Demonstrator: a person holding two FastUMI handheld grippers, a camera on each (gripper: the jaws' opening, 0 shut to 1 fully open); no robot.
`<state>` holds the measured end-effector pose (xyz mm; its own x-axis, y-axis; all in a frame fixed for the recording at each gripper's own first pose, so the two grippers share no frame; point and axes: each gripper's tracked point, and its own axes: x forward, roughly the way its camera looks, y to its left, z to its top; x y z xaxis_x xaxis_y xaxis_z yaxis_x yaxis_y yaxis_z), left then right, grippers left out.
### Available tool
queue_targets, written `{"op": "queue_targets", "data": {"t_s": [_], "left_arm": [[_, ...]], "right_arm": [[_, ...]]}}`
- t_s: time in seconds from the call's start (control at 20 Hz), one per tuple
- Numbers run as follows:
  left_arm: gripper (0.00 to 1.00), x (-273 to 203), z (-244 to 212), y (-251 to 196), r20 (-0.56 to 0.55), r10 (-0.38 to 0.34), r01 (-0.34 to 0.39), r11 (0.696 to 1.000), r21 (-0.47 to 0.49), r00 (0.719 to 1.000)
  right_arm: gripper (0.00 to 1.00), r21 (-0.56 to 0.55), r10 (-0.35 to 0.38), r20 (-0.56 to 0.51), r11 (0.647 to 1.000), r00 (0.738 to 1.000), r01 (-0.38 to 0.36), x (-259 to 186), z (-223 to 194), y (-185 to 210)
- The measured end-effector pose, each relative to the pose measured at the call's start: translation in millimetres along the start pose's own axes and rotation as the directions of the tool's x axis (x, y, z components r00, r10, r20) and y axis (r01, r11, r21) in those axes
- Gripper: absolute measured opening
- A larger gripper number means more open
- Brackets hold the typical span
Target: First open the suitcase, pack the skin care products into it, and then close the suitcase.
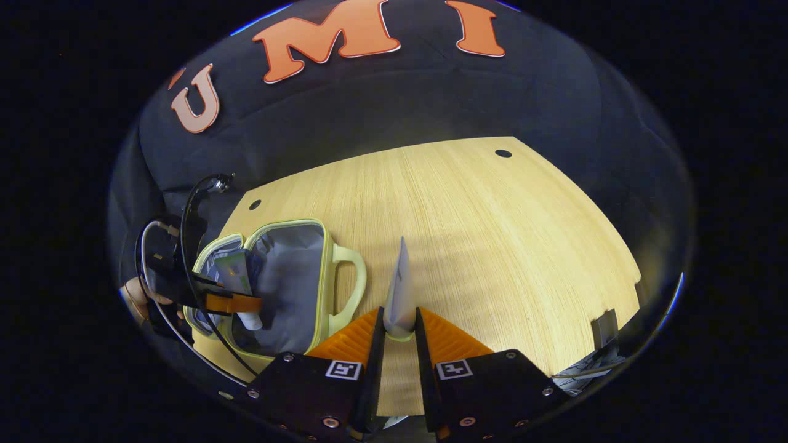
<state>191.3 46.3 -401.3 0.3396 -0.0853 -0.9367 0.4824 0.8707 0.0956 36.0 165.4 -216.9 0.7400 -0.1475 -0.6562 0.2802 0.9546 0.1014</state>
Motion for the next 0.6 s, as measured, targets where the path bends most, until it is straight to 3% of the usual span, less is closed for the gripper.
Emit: {"op": "queue_targets", "data": {"t_s": [0.05, 0.25, 0.45, 0.6], "left_arm": [[0.37, -3.3, 2.7, 0.2, 0.014, 0.004, -0.004, 1.0, 0.003, 1.0], [1.0, -18.7, 8.5, -0.7, 0.073, -0.008, 0.007, 1.0, 0.021, 0.997], [1.0, -37.1, 7.6, 9.7, 0.144, 0.008, -0.007, 1.0, -0.008, 0.989], [0.99, -62.9, 4.8, 15.0, 0.226, -0.01, 0.026, 0.997, -0.069, 0.974]], "right_arm": [[0.3, 0.003, -0.003, 0.002, 1.0, 1.0, 0.003, -0.8, 3.2, 1.0], [0.3, -0.013, 0.003, 0.006, 1.0, 1.0, -0.003, -5.8, 12.7, 12.8], [0.3, -0.066, 0.039, 0.031, 0.997, 0.999, -0.037, -14.7, 39.5, 34.3], [0.3, -0.118, 0.099, 0.031, 0.988, 0.995, -0.095, -18.8, 66.8, 61.9]]}}
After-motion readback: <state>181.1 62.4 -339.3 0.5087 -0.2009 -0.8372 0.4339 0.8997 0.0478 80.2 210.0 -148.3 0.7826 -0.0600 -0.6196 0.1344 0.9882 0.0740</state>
